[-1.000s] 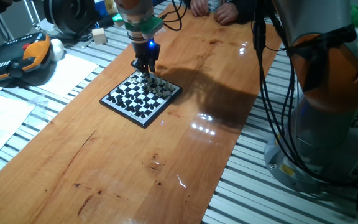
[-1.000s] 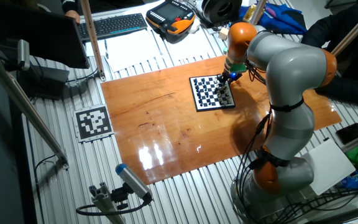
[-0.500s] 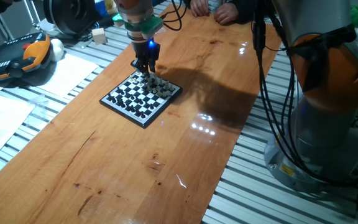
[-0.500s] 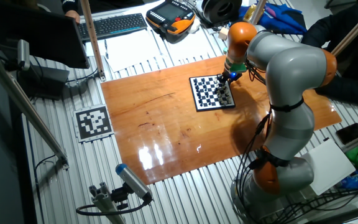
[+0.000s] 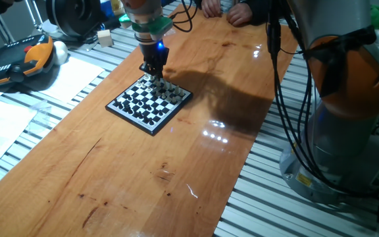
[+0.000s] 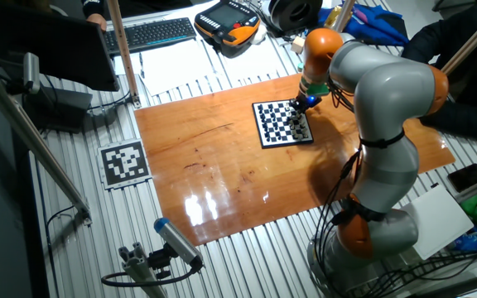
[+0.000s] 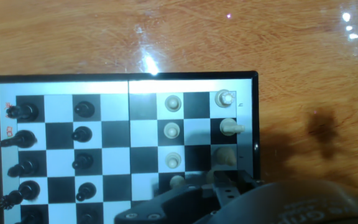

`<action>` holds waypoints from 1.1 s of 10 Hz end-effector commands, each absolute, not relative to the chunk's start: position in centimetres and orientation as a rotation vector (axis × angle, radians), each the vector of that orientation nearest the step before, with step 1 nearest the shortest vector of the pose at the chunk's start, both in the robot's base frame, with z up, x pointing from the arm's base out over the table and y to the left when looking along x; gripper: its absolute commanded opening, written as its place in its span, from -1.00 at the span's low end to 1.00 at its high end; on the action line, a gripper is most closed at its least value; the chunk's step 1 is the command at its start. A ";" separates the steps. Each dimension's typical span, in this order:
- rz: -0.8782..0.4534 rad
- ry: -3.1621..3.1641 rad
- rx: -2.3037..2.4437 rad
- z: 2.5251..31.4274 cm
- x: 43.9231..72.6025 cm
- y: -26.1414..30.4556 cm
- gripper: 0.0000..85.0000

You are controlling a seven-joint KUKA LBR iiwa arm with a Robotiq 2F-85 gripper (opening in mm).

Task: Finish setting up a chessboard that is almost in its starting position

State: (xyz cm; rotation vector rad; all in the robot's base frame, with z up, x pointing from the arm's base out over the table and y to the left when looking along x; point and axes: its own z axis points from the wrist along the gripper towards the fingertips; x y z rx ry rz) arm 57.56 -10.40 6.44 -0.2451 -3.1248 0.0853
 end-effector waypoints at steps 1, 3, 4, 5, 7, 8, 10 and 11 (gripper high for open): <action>0.085 -3.124 -0.237 6.4 57.5 -10.4 -1.00; 0.085 -3.123 -0.221 6.4 57.5 -10.5 -1.00; 0.090 -3.122 -0.216 6.5 57.4 -10.6 -1.00; 0.095 -3.122 -0.211 6.5 57.3 -10.7 -1.00; 0.100 -3.121 -0.211 6.4 57.2 -10.8 -1.00; 0.110 -3.120 -0.209 6.4 57.2 -10.8 -1.00; 0.139 -3.117 -0.207 6.3 57.1 -10.8 -1.00; 0.139 -3.114 -0.204 6.3 57.1 -10.8 -1.00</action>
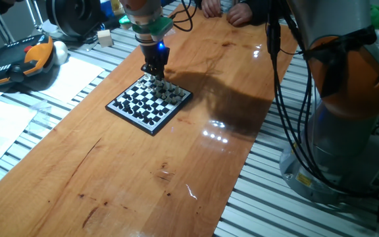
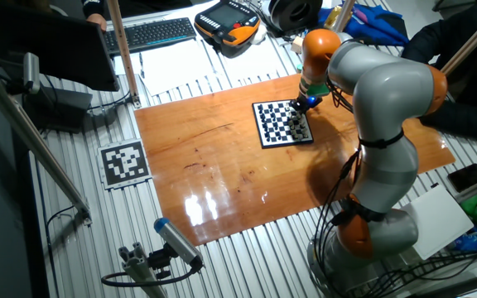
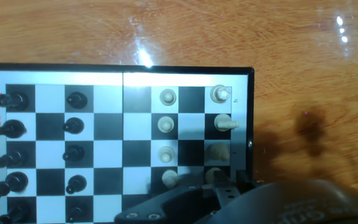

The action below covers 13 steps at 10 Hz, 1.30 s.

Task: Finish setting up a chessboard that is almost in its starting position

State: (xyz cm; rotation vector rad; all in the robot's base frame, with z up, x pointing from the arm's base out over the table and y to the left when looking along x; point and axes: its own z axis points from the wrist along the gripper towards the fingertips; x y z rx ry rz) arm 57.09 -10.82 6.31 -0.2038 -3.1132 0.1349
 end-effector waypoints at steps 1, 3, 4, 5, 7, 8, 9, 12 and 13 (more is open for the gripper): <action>0.136 -3.112 -0.204 6.3 57.1 -10.8 -1.00; 0.132 -3.111 -0.223 6.2 57.0 -10.6 -0.60; 0.155 -3.117 -0.238 6.0 57.0 -10.3 -0.60; 0.170 -3.121 -0.243 6.0 56.9 -10.3 -0.60; 0.177 -3.123 -0.243 6.0 57.0 -10.3 -0.20; 0.179 -3.123 -0.243 6.0 57.0 -10.3 -0.20; 0.179 -3.124 -0.243 6.0 57.0 -10.3 -0.20; 0.172 -3.118 -0.236 6.4 57.2 -10.6 -0.20; 0.165 -3.112 -0.233 6.8 57.3 -10.8 -0.20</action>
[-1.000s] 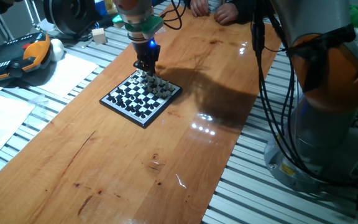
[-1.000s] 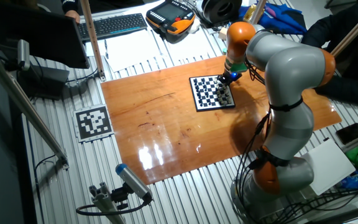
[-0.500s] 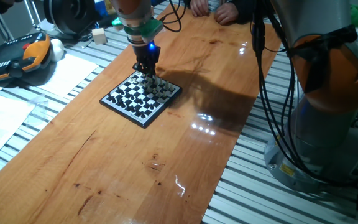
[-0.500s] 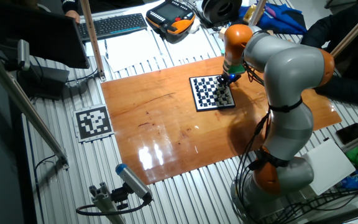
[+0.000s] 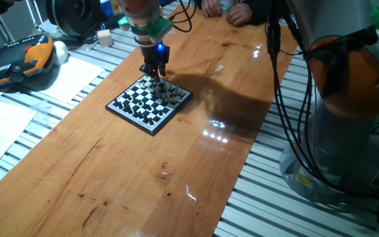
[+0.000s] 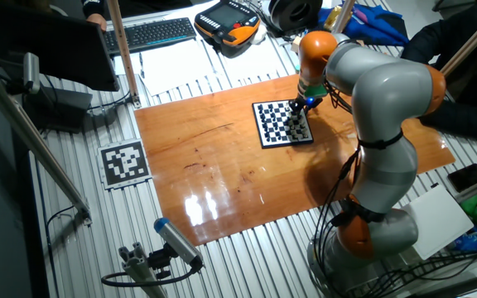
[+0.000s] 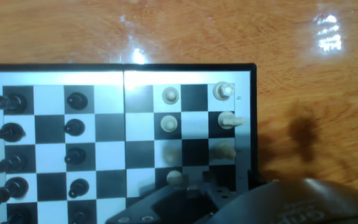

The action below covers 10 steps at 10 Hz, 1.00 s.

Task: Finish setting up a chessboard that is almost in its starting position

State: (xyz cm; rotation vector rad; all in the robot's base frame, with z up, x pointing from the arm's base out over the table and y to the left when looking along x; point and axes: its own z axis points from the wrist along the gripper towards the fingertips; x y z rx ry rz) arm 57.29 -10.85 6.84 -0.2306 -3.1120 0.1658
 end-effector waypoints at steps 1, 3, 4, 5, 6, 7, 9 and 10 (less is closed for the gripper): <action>0.165 -3.108 -0.221 7.3 57.2 -11.2 -0.20; 0.152 -3.089 -0.198 8.3 57.4 -11.8 -0.20; 0.138 -3.083 -0.192 8.8 57.4 -12.1 -0.20; 0.140 -3.082 -0.188 9.2 57.4 -12.2 -0.20; 0.140 -3.082 -0.183 9.4 57.3 -12.4 -0.20; 0.135 -3.082 -0.173 9.7 57.0 -12.6 -0.20; 0.127 -3.079 -0.147 10.3 56.8 -13.3 -0.20; 0.113 -3.074 -0.137 10.5 56.8 -13.7 -0.20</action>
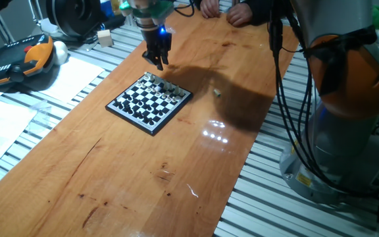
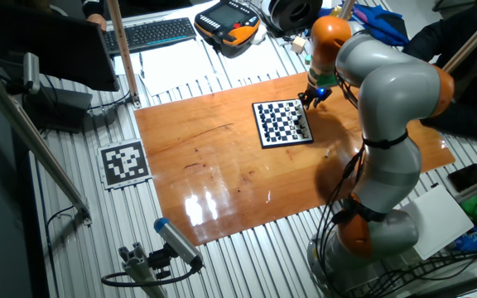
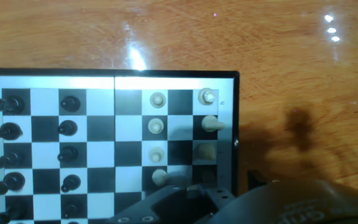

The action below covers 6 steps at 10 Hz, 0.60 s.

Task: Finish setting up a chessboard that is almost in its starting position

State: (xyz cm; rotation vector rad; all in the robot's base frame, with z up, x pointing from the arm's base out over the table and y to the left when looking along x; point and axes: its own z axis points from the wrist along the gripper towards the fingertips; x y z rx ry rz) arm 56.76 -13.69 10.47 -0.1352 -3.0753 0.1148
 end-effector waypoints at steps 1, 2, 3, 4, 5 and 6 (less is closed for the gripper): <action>0.110 -3.079 -0.130 10.6 56.7 -13.8 -0.20; 0.113 -3.082 -0.130 10.6 56.7 -14.0 -0.20; 0.110 -3.082 -0.116 10.9 56.6 -14.6 -0.20; 0.079 -3.077 -0.106 11.2 56.5 -15.2 -0.20; 0.060 -3.077 -0.107 11.2 56.4 -15.3 -0.60; 0.074 -3.086 -0.103 11.3 56.4 -15.3 -0.60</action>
